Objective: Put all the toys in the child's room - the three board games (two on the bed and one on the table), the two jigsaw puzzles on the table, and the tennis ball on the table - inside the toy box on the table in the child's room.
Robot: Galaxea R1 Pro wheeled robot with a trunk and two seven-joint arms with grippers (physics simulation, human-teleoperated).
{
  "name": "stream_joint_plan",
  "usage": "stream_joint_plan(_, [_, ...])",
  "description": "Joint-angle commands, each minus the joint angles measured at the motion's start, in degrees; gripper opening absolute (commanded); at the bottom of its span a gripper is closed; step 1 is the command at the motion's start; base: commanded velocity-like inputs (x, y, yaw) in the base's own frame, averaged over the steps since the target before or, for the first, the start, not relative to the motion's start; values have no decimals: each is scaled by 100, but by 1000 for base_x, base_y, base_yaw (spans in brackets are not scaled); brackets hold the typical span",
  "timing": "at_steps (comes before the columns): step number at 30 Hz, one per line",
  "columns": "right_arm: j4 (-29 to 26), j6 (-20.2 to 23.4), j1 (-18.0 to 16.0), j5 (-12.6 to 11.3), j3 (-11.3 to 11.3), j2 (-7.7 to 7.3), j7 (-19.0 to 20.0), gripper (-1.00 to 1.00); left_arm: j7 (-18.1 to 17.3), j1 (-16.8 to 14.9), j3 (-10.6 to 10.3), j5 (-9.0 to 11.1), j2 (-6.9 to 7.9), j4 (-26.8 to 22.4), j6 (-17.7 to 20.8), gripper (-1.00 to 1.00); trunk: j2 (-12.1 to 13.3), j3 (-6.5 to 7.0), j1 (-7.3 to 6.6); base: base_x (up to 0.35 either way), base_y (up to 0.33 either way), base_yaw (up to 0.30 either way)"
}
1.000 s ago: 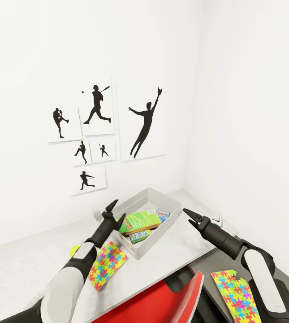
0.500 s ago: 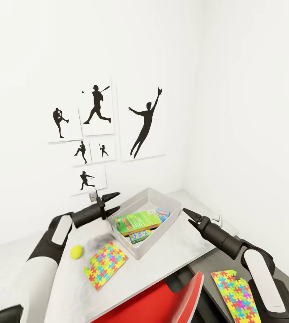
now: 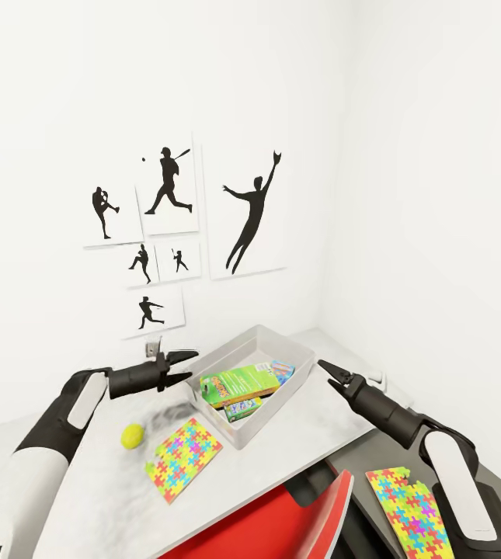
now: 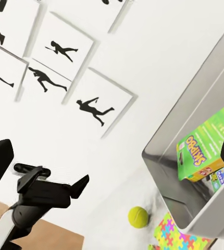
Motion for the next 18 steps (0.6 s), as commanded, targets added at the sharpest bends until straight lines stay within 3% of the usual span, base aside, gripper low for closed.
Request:
stream_joint_plan(1, [-7,30,-6,17,-15,-4,31,100,-34,30,5,-24,31,-2,20,100,-9,-11,2,0,0,0])
stream_joint_plan(6, [-38,30,-4,13,-46,-31,50,100,-40,174,1,-19,331,-17,20,100,-9,-11,2,0,0,0])
stream_joint_plan(8, [-46,30,-6,11,-50,-36,52,100,-41,189,6,-15,499,-18,20,100,-9,-11,2,0,0,0])
stream_joint_plan(9, [-49,30,-1,10,-54,-36,54,100,-44,199,26,-5,683,-11,20,100,-9,-11,2,0,0,0])
stream_joint_plan(18, [-37,30,-2,10,-55,-32,55,100,-106,218,27,18,783,-8,20,100,-9,-11,2,0,0,0])
